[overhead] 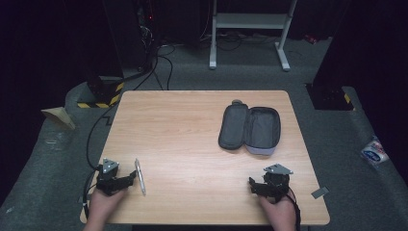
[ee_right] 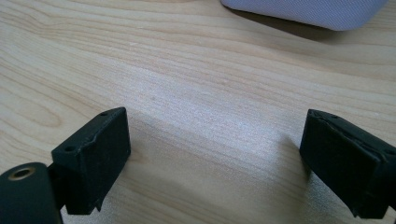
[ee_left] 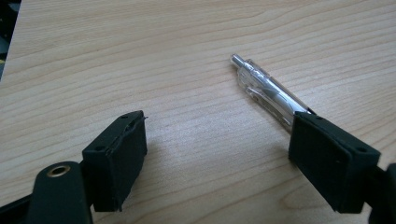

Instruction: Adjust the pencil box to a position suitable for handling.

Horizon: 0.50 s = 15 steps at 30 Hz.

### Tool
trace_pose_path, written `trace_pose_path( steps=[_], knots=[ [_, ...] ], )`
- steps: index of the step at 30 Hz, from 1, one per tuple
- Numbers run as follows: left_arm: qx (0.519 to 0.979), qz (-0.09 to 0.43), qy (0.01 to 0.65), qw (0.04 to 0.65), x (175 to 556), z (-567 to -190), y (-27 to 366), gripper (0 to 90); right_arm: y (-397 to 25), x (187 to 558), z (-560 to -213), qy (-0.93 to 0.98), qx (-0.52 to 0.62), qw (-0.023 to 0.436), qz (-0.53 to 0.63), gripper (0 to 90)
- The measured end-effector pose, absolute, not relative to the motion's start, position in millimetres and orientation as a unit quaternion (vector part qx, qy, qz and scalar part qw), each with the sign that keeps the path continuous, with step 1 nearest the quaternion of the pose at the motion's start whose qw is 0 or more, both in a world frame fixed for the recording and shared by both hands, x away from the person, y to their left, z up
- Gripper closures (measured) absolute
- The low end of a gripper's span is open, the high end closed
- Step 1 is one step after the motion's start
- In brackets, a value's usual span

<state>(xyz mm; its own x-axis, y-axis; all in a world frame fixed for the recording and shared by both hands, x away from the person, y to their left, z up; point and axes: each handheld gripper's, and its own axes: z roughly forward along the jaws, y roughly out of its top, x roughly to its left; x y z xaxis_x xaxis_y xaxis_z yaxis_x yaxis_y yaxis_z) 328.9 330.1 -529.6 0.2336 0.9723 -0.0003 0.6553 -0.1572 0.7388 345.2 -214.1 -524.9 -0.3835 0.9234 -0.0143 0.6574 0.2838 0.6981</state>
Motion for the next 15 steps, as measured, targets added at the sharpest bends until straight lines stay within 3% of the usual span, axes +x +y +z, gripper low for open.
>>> trace_pose_path(
  steps=[15],
  knots=[
    [0.719, 0.250, 0.566, 0.317, 329.0, -529.6, 330.0, 19.7, -214.6, 344.7, -524.8, 0.769, 0.514, 0.218, 0.311, 10.8]
  ],
)
